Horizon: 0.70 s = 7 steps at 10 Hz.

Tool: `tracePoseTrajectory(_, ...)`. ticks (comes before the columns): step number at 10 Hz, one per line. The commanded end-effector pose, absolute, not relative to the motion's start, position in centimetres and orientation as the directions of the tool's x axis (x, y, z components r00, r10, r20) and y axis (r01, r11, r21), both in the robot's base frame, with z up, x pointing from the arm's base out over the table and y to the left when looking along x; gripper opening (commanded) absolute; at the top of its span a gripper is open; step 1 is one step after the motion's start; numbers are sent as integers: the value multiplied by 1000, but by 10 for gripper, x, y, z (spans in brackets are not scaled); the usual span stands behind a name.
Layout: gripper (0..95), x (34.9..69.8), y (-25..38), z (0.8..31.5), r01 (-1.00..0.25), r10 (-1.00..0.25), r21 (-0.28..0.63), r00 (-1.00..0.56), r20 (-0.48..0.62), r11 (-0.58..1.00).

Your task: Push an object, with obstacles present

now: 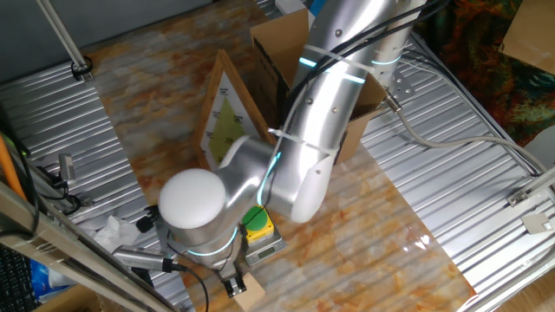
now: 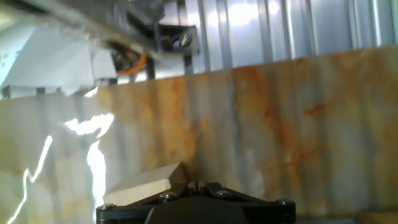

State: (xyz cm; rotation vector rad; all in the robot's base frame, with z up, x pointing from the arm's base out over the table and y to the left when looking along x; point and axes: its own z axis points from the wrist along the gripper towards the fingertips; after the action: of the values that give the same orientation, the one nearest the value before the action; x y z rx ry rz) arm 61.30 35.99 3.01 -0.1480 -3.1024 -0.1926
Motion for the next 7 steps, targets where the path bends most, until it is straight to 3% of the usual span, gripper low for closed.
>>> tracePoseTrajectory(1, 0, 609, 365, 29, 104, 101, 113, -994, 33, 988)
tracePoseTrajectory(7, 0, 588, 382, 31, 130, 128, 95, -991, 24, 987)
